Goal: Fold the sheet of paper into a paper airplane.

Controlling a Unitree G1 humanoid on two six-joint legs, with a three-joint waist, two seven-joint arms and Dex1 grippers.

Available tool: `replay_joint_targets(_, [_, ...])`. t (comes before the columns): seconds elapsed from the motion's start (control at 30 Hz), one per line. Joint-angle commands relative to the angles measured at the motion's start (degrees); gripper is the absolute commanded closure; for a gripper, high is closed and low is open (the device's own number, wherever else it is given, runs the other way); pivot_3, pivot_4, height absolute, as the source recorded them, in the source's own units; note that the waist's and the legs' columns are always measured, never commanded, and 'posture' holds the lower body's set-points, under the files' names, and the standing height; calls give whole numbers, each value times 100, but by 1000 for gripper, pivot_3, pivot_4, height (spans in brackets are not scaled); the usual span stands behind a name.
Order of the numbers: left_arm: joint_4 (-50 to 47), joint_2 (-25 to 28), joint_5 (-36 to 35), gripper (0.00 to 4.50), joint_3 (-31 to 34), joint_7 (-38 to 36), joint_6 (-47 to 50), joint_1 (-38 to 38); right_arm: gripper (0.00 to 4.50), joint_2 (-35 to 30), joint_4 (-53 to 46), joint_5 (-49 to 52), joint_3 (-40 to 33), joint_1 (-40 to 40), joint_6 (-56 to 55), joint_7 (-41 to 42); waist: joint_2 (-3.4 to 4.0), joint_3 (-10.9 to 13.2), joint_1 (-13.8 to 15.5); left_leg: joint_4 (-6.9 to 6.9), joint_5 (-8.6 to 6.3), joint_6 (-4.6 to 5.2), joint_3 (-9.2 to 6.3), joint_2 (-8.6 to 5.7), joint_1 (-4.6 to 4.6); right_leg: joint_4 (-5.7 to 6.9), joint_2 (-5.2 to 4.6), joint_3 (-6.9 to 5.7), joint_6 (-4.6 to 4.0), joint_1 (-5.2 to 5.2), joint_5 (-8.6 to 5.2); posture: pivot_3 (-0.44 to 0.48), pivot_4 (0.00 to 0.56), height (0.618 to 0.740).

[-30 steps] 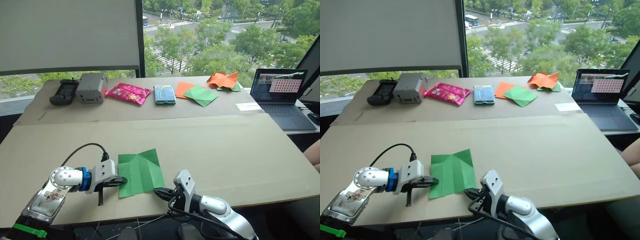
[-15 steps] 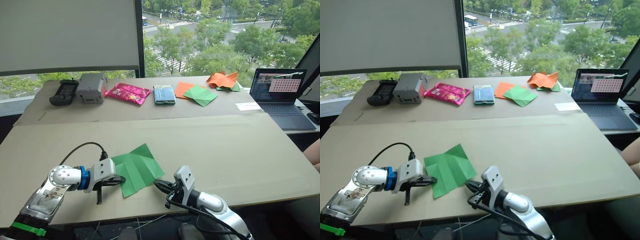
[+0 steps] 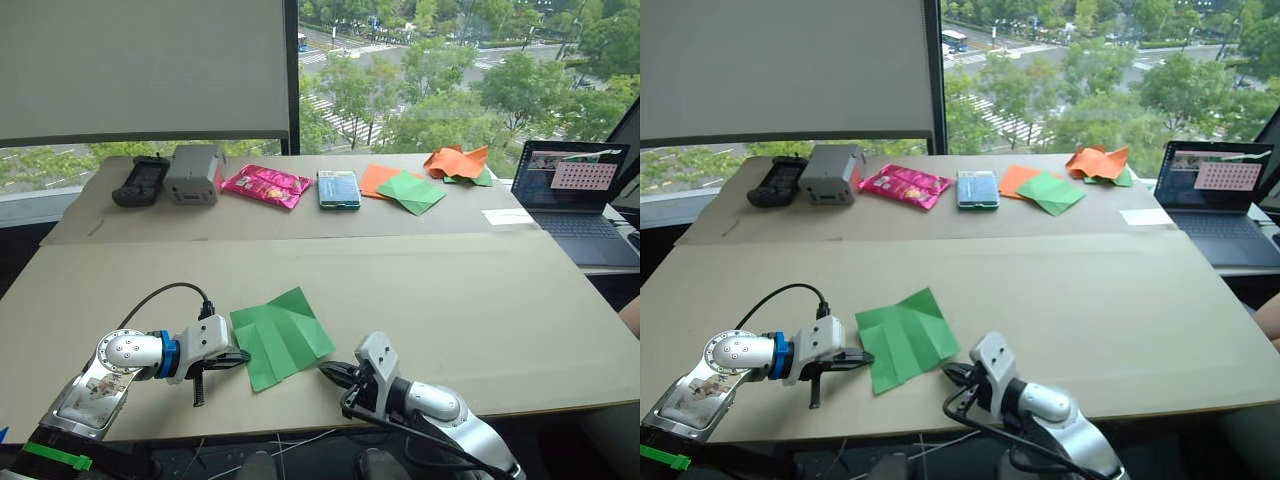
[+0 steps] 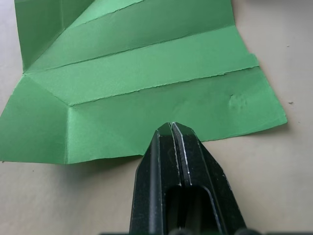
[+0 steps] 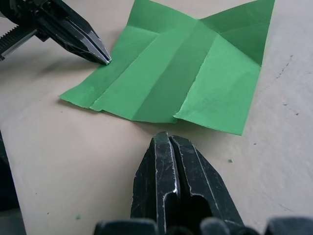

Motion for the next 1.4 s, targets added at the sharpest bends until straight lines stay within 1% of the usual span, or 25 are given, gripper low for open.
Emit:
replay_joint_targets(0.03, [73,14,156,4500,-75,36,24,-49,4437,-251,166,-262,-333,117,556,-338,1,0,15,4,0,0,0,0,0,1,0,0,0,0,0,0,150,725])
replay_joint_targets(0.17, [87,-73,198,4500,-153,81,18,-116,4437,-263,-14,-388,-331,53,885,-596,9,-1,40,6,0,0,1,0,-5,2,0,0,1,0,0,0,150,725])
replay_joint_targets(0.3, [101,-107,222,4500,-175,100,0,-129,4437,-107,24,-465,-209,-4,940,-735,11,-2,47,8,0,0,1,0,-4,3,0,0,1,0,0,0,150,725])
replay_joint_targets(0.47, [169,-127,242,4500,-177,121,-48,-165,4437,190,325,-595,-159,-80,775,-999,9,-2,13,9,-1,-1,-1,0,3,2,0,0,1,-1,0,0,150,725])
replay_joint_targets(0.57, [213,-133,256,4500,-171,134,-86,-179,4437,443,594,-618,-295,-131,573,-1170,9,-2,-24,8,-1,-1,-3,0,7,2,0,-1,1,0,0,0,150,725])
replay_joint_targets(0.7, [254,-131,282,4500,-168,137,-129,-182,4437,724,736,-497,-376,-193,418,-1173,4,-2,-55,7,-1,-1,-4,1,8,3,0,-2,1,0,-1,0,150,725])
replay_joint_targets(0.93, [296,-144,305,4500,-165,138,-169,-198,4437,1018,780,-279,-347,-229,150,-882,4,-3,-103,2,-1,-1,-4,3,11,7,1,-2,1,-2,0,0,150,725])
replay_joint_targets(1.07, [337,-145,310,4500,-169,142,-220,-196,4437,1073,845,-227,-165,-378,50,-506,4,-3,-166,-7,-1,-1,-4,4,14,8,2,-2,1,-2,0,0,150,725])
replay_joint_targets(1.4, [380,-139,325,4500,-171,158,-307,-144,4437,1354,1405,-188,260,-1226,-23,292,4,-4,-267,-30,-1,5,-9,8,33,22,14,-2,0,-6,0,0,150,725])
